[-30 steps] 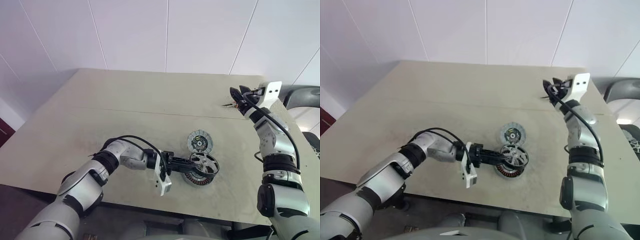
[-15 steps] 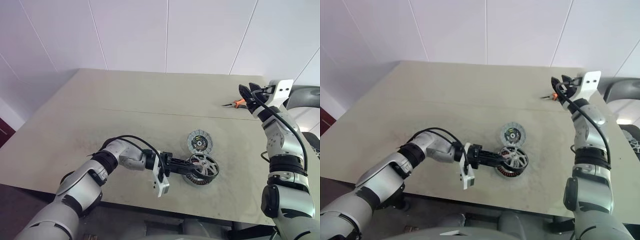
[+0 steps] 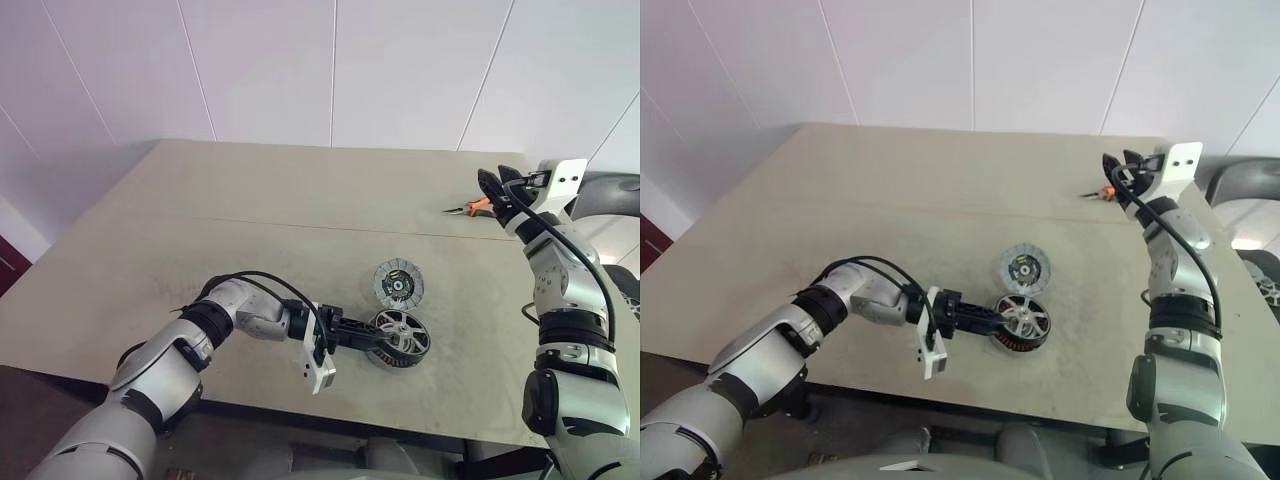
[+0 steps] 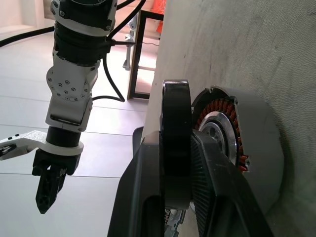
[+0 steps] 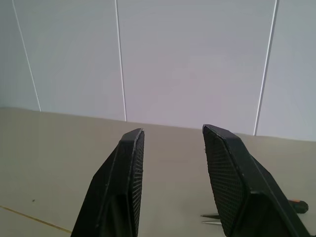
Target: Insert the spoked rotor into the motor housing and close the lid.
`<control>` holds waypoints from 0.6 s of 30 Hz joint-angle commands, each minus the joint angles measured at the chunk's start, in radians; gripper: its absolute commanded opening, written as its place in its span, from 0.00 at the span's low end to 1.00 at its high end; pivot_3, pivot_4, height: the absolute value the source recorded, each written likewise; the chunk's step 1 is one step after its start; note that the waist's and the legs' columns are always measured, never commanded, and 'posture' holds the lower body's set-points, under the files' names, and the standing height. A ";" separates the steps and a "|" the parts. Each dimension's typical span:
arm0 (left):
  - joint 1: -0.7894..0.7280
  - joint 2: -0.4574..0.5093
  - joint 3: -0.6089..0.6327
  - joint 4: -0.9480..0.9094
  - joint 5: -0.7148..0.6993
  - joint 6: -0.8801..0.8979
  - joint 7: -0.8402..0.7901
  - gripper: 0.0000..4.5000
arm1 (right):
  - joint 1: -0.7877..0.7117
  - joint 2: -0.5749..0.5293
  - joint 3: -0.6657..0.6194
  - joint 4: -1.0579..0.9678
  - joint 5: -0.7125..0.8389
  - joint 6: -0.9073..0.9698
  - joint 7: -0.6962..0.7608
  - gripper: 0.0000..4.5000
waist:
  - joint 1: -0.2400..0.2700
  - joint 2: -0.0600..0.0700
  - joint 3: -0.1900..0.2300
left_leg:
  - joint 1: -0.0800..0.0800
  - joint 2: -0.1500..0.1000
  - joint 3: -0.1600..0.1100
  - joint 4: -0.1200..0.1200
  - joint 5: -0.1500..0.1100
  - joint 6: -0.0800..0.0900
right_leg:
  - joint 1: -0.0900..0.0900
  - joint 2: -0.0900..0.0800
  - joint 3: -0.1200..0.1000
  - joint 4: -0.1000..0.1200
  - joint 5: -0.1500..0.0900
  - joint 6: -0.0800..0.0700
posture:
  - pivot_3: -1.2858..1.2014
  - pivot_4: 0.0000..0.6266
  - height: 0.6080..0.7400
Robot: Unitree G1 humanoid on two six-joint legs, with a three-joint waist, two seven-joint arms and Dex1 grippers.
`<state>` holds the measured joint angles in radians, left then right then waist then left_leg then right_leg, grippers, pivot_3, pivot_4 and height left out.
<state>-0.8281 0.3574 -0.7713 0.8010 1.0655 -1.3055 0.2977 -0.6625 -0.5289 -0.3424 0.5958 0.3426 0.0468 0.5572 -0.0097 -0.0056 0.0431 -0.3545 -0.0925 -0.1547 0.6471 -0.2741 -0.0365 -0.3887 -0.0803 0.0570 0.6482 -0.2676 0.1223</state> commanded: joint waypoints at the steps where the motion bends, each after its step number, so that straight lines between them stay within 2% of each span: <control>1: -0.027 0.000 0.001 -0.027 0.026 0.030 0.036 0.09 | -0.011 -0.008 -0.017 -0.044 0.015 -0.022 -0.001 0.44 | 0.000 0.000 0.000 | 0.000 0.000 0.000 0.001 0.000 0.000 | 0.000 0.000 0.000 0.000 0.000 0.000 | 0.52 0.00 1.00; 7: -0.032 0.001 -0.011 -0.036 0.074 0.072 0.090 0.09 | -0.005 -0.004 -0.019 -0.053 0.022 -0.024 -0.004 0.44 | 0.000 0.000 0.000 | 0.000 0.000 0.000 0.000 0.000 0.000 | 0.000 0.000 0.000 0.001 0.000 0.000 | 0.52 0.00 1.00; 18: -0.041 -0.005 -0.040 -0.016 0.077 0.091 0.131 0.09 | 0.005 -0.006 -0.020 -0.068 0.031 -0.030 -0.008 0.44 | 0.000 0.000 0.000 | 0.000 0.000 0.000 0.000 0.000 0.000 | 0.000 0.000 0.000 0.001 0.000 0.000 | 0.52 0.00 1.00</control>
<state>-0.8388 0.3521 -0.8112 0.7908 1.1477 -1.2189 0.4080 -0.6466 -0.5283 -0.3425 0.5815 0.3593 0.0396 0.5542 -0.0093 -0.0056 0.0431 -0.3548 -0.0924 -0.1549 0.6475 -0.2741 -0.0365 -0.3890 -0.0805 0.0571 0.6487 -0.2674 0.1226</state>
